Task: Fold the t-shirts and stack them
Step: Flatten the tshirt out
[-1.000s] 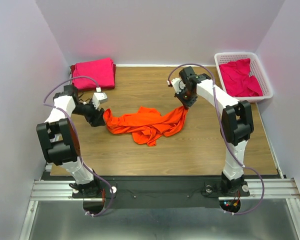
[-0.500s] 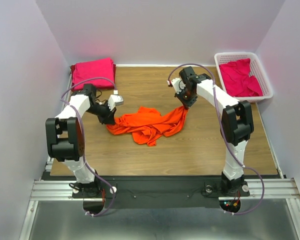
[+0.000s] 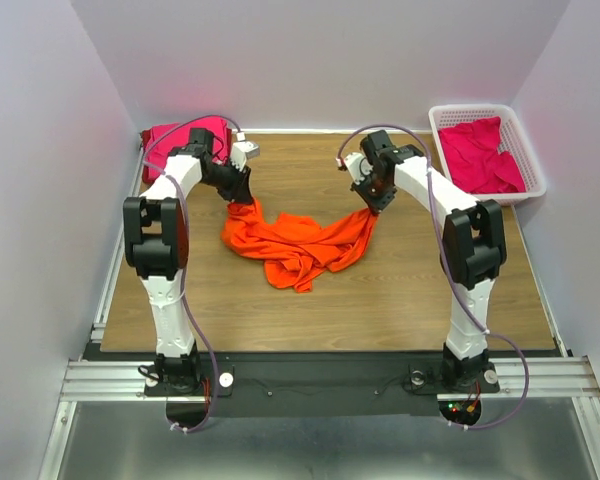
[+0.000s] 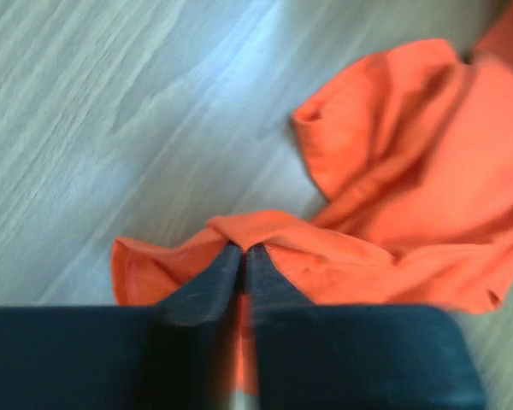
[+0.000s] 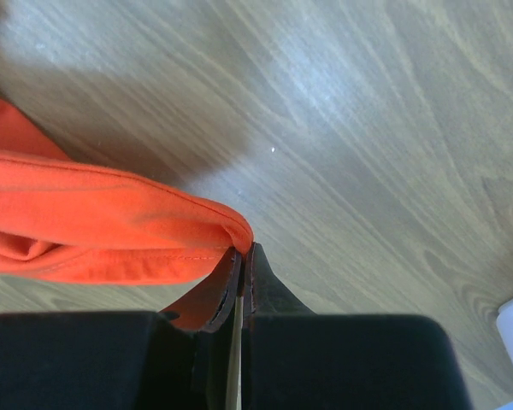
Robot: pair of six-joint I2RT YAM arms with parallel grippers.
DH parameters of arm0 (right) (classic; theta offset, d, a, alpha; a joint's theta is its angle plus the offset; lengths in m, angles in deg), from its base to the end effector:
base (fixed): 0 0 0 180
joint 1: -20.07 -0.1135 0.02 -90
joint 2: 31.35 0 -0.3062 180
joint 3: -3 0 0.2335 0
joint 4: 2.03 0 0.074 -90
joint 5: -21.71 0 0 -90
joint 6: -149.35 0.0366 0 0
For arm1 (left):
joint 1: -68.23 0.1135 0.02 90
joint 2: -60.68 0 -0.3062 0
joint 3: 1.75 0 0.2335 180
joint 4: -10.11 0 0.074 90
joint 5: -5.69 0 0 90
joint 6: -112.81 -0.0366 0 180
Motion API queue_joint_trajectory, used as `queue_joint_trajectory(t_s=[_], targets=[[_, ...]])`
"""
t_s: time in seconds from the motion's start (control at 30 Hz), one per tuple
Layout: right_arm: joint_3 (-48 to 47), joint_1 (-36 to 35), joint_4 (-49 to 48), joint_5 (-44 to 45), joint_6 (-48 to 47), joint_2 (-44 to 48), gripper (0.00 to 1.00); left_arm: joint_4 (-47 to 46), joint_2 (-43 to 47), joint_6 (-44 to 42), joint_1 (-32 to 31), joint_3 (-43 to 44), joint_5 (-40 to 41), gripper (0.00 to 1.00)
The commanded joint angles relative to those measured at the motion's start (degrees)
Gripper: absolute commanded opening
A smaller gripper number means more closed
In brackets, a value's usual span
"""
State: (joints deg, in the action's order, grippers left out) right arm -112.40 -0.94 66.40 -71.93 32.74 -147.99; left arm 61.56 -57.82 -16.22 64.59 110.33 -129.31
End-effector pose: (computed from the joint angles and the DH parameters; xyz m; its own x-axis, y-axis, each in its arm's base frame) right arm 0.3998 0.1560 0.2785 -0.6132 -0.7143 -0.3373 -0.7304 0.6753 -0.1024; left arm 0.4487 -0.0545 0.2719 -0.3919 0.4711 -0.7902 0.8586 0.4958 -0.1302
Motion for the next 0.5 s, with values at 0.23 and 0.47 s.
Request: queue_joint_trajectory(t_s=[0.23, 0.47], targets=[[-4.26, 0.71, -0.89, 2.06, -0.11, -3.51, 0.01, -12.9, 0.98, 15.29, 7.14, 3.54, -6.67, 0.54], [-4.25, 4.48, -1.68, 3.38, -1.16, -6.31, 0.0, -11.78, 0.91, 8.02, 11.73, 0.11, -3.52, 0.48]])
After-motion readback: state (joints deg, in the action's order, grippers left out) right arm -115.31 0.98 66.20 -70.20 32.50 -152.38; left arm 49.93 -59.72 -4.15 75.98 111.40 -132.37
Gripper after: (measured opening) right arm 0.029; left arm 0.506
